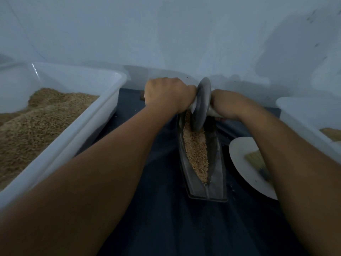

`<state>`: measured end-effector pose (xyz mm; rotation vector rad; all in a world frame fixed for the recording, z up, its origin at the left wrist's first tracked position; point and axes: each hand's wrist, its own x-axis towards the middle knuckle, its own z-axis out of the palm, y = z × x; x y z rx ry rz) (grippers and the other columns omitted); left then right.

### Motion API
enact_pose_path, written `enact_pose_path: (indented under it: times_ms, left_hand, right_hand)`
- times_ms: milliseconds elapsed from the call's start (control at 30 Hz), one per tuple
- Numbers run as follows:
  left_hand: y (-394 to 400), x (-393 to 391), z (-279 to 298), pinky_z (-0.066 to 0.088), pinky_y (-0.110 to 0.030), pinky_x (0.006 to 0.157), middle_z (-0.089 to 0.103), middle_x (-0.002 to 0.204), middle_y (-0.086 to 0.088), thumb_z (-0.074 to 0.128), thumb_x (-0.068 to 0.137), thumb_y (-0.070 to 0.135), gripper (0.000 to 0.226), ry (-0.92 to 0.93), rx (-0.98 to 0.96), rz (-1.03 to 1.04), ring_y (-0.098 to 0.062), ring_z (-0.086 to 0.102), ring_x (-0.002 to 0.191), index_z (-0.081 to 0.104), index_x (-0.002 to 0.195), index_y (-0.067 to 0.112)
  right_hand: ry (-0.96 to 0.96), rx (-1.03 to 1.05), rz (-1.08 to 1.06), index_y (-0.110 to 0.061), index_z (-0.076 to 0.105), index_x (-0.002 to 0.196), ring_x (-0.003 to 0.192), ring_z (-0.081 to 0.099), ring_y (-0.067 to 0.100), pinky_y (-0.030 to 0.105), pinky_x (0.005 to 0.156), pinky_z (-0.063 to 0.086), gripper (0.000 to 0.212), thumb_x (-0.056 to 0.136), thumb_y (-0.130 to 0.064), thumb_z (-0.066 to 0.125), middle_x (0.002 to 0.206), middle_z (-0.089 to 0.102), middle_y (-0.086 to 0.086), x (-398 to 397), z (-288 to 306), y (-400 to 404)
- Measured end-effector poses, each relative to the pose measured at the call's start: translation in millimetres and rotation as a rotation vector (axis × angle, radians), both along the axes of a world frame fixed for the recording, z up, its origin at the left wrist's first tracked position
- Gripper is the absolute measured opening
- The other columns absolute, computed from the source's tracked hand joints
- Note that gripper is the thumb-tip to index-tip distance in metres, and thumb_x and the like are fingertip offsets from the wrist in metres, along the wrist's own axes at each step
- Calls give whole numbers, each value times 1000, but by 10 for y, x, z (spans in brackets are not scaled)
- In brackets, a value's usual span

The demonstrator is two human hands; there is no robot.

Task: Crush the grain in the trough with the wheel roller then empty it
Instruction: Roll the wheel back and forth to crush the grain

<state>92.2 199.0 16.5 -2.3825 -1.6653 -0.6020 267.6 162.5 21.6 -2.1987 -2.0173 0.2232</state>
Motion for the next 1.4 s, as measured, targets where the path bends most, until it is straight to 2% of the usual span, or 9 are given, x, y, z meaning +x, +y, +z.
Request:
enact_pose_path:
  times_ms: [100, 167, 300, 467, 533, 733, 1000, 1300, 1400]
  left_hand:
    - [-91, 4, -1, 32, -34, 55, 42, 61, -2, 16, 91, 58, 54, 13, 7, 1, -23, 44, 58, 45, 63, 21]
    - [-153, -10, -6, 45, -39, 67, 40, 61, -2, 15, 92, 58, 56, 0, 8, 9, -26, 48, 64, 44, 62, 20]
    - [-261, -59, -72, 48, -43, 74, 38, 61, -3, 12, 96, 57, 59, -29, -3, 19, -26, 44, 65, 41, 61, 18]
    - [-400, -176, -174, 27, -36, 56, 40, 62, -2, 10, 95, 51, 55, -16, 7, 6, -22, 37, 56, 50, 70, 22]
    - [-492, -213, -194, 22, -36, 54, 36, 59, 0, 8, 95, 50, 53, 2, 34, -8, -20, 32, 52, 46, 68, 24]
    - [-698, -242, -188, 33, -40, 70, 55, 71, -5, 11, 96, 51, 60, 19, 128, -29, -25, 46, 65, 58, 75, 21]
    - [-900, -318, -216, 30, -44, 72, 64, 89, -10, 10, 96, 50, 58, 15, 143, -42, -29, 52, 78, 59, 94, 19]
    - [-1027, -383, -258, 33, -44, 74, 63, 88, -9, 8, 95, 50, 51, -32, 209, -64, -30, 55, 79, 50, 85, 22]
    - [-963, -368, -256, 34, -43, 74, 63, 86, -8, 10, 96, 50, 48, -34, 192, -64, -28, 51, 74, 48, 83, 22]
  right_hand:
    - [-44, 56, -45, -25, 54, 119, 101, 62, 32, 48, 88, 49, 59, 78, -51, 20, 126, 62, 10, 11, -66, -117]
    - [-40, 117, -96, -35, 45, 135, 115, 56, 35, 46, 89, 45, 70, 79, -59, 11, 141, 54, 8, 4, -114, -192]
    - [-72, 209, -150, -41, 42, 139, 115, 57, 35, 40, 74, 35, 63, 89, -63, 11, 136, 58, 10, -67, -145, -317]
    - [-162, 356, -134, -33, 49, 132, 97, 62, 34, 37, 65, 31, 50, 100, -56, 18, 112, 67, 12, -220, -163, -525]
    - [-178, 388, -118, -30, 50, 129, 95, 62, 34, 37, 66, 32, 49, 102, -53, 18, 109, 68, 12, -267, -184, -599]
    - [-149, 381, -137, -29, 51, 126, 90, 62, 32, 41, 74, 32, 47, 103, -49, 14, 101, 68, 11, -311, -255, -865]
    - [-224, 390, -148, -26, 51, 102, 71, 44, 23, 40, 71, 32, 42, 103, -44, 13, 83, 55, 0, -411, -229, -1069]
    - [-262, 492, -138, -23, 52, 97, 71, 41, 23, 39, 70, 29, 41, 104, -43, 16, 79, 49, -2, -440, -281, -1149]
    - [-266, 480, -139, -23, 53, 102, 73, 49, 26, 40, 71, 30, 43, 104, -43, 15, 83, 58, 2, -420, -282, -1072]
